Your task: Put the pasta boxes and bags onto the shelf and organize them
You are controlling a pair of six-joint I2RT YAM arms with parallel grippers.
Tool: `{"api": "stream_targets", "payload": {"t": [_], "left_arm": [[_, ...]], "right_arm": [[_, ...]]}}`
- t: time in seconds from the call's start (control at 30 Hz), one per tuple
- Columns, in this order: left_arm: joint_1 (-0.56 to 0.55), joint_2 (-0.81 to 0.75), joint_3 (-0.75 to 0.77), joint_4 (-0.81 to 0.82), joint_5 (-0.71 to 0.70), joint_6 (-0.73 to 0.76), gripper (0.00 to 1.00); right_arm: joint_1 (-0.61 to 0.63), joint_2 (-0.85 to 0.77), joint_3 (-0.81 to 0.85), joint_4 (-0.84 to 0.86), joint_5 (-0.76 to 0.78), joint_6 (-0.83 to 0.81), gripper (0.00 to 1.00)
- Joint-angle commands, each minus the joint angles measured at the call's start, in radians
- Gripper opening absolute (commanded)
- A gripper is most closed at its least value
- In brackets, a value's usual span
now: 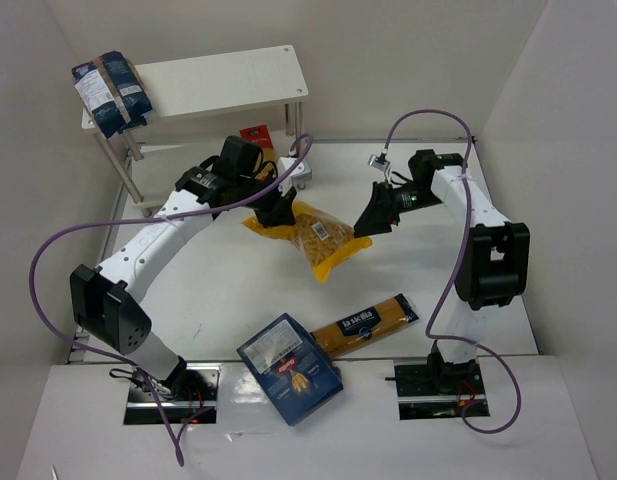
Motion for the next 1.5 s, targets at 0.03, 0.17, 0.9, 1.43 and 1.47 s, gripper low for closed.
{"api": "stream_targets", "payload": {"t": [0.03, 0.17, 0.9, 1.43, 1.47], "left_arm": [[-0.002, -0.025, 0.093, 0.107, 0.085, -0.043, 0.00], [-0.002, -0.025, 0.112, 0.097, 0.085, -0.043, 0.00], [-0.002, 0.006, 0.119, 0.084, 0.103, -0.032, 0.00], [-0.002, 0.078, 0.130, 0.105, 0.094, -0.032, 0.00], [-0.002, 0.078, 0.129, 0.113, 0.092, -0.032, 0.00]], "right_arm": [[0.010, 0.050, 0.035, -0.020, -0.073, -0.003, 1.00], [0.020, 0.094, 0.048, -0.020, -0.061, -0.010, 1.00], [0.158, 0.154, 0.104, -0.020, -0.117, 0.011, 1.00], [0.207, 0.101, 0.077, -0.018, -0.182, 0.040, 0.13], [0.207, 0.101, 0.077, -0.008, -0.182, 0.040, 0.01]]}}
